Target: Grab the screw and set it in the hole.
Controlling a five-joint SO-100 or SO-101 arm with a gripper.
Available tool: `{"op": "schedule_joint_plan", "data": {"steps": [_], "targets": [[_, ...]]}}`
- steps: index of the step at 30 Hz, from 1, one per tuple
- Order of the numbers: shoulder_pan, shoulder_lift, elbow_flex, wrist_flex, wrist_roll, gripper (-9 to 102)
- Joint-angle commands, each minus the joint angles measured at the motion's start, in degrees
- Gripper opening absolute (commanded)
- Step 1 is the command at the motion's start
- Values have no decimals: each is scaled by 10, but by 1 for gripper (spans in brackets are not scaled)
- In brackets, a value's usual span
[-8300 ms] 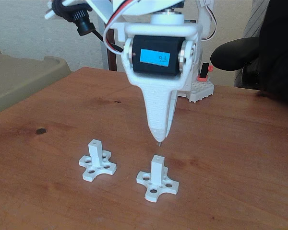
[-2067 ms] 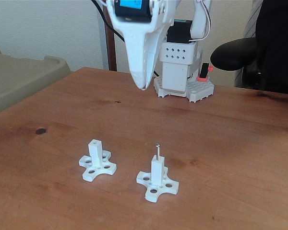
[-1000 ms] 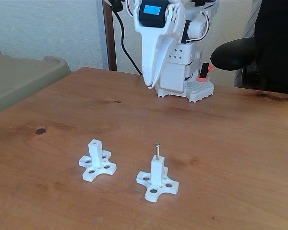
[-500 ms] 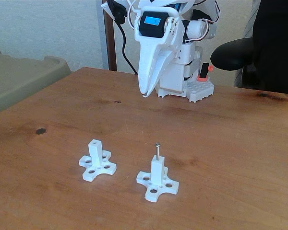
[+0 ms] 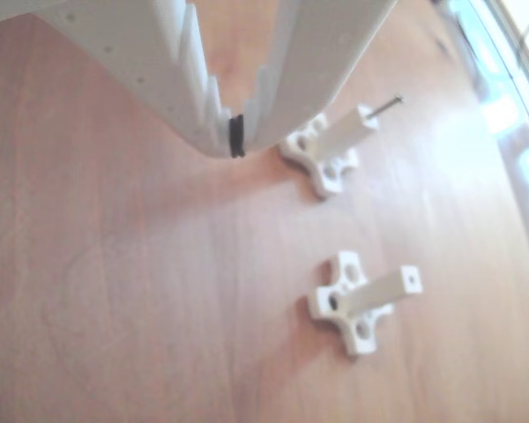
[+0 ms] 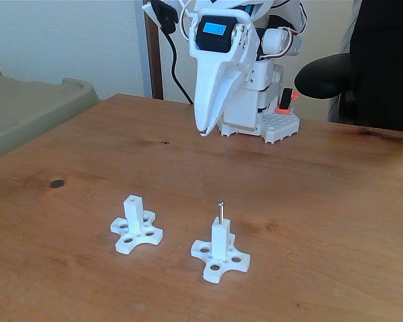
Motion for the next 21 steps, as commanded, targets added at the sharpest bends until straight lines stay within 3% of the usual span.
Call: {"op": "schedule_joint_plan", "data": {"steps": [1, 21], "targets": [[-3, 11, 18, 12, 0, -4], [-2, 11, 18, 12, 0, -4]]}}
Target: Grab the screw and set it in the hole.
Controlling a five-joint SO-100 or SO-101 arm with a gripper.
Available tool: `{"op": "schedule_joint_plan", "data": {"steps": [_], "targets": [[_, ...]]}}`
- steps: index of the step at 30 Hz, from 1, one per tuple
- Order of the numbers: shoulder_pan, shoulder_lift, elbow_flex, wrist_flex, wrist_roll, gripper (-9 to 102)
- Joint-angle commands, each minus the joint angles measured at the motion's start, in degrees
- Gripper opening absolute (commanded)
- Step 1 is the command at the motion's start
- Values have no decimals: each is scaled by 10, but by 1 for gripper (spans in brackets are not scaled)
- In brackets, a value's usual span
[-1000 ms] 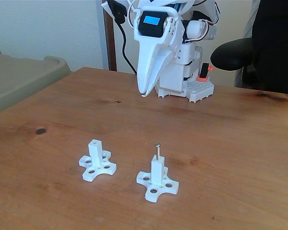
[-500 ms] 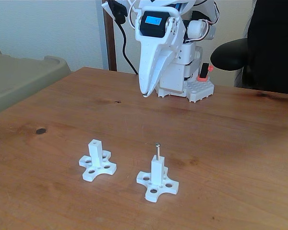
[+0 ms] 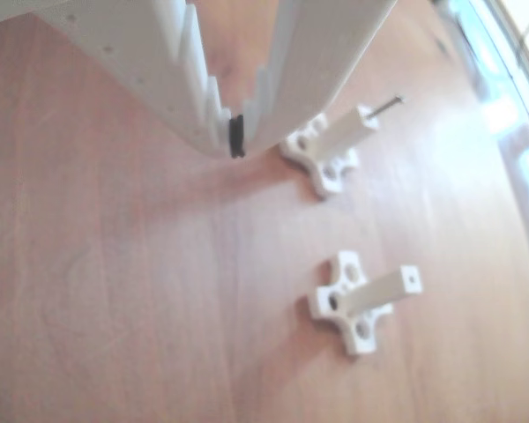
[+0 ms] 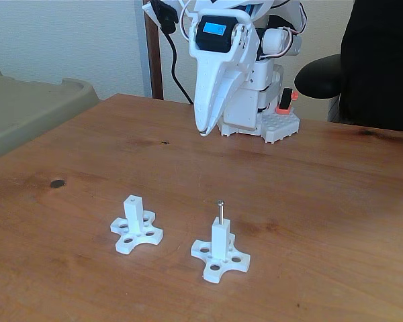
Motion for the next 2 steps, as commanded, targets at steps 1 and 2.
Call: {"op": "schedule_joint_plan", "data": {"steps": [1, 2], "targets": [[-2, 11, 18, 12, 0, -4], [-2, 11, 18, 12, 0, -4]]}}
